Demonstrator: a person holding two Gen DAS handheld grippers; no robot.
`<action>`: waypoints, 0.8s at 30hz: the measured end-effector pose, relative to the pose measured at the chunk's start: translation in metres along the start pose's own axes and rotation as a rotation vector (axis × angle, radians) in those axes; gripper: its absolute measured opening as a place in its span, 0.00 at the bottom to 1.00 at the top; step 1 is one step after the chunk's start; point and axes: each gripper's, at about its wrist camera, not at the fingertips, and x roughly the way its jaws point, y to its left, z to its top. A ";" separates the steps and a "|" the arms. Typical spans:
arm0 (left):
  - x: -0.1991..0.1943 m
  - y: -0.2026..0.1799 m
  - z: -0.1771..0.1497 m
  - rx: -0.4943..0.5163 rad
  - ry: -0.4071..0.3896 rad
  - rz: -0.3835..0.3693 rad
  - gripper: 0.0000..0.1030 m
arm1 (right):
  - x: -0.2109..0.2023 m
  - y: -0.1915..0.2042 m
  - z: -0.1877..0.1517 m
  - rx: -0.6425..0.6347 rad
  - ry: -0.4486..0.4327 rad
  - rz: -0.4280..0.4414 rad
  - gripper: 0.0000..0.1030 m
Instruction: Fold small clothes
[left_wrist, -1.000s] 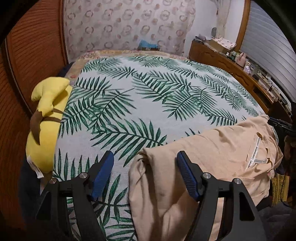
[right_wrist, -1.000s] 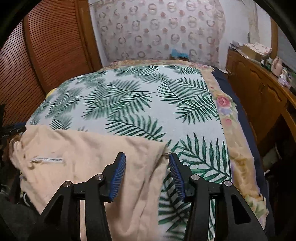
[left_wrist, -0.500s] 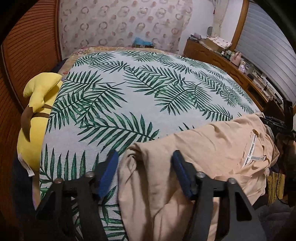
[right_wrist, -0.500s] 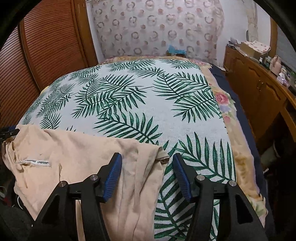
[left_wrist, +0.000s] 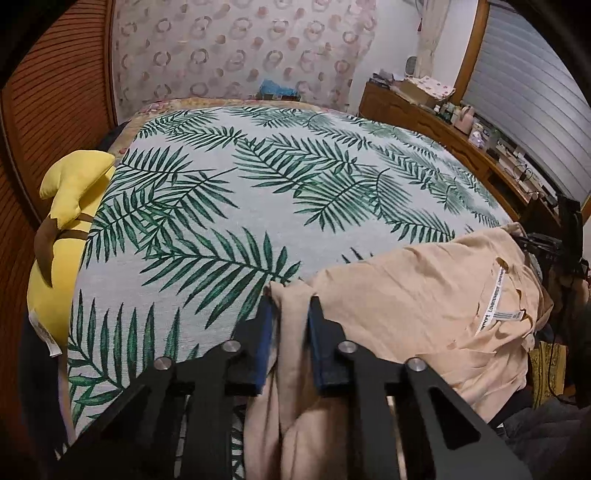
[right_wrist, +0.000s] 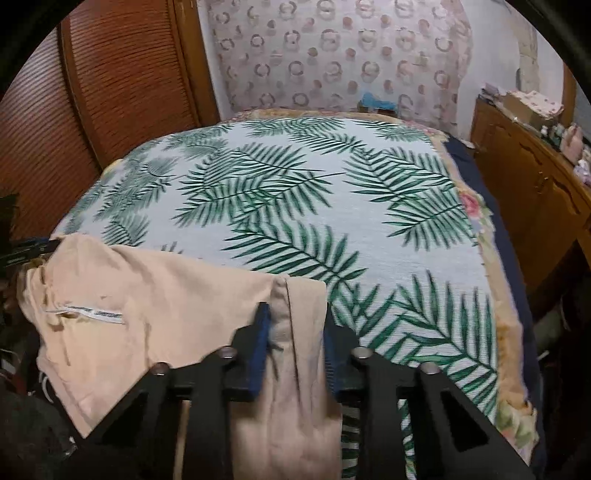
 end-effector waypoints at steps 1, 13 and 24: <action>-0.001 -0.001 0.000 0.000 -0.003 0.000 0.15 | 0.000 0.000 -0.001 0.005 -0.003 0.018 0.15; -0.095 -0.029 0.012 0.003 -0.232 -0.056 0.13 | -0.071 0.010 -0.009 0.037 -0.197 0.135 0.11; -0.185 -0.042 0.016 0.003 -0.443 -0.071 0.12 | -0.187 0.010 -0.025 0.041 -0.450 0.131 0.10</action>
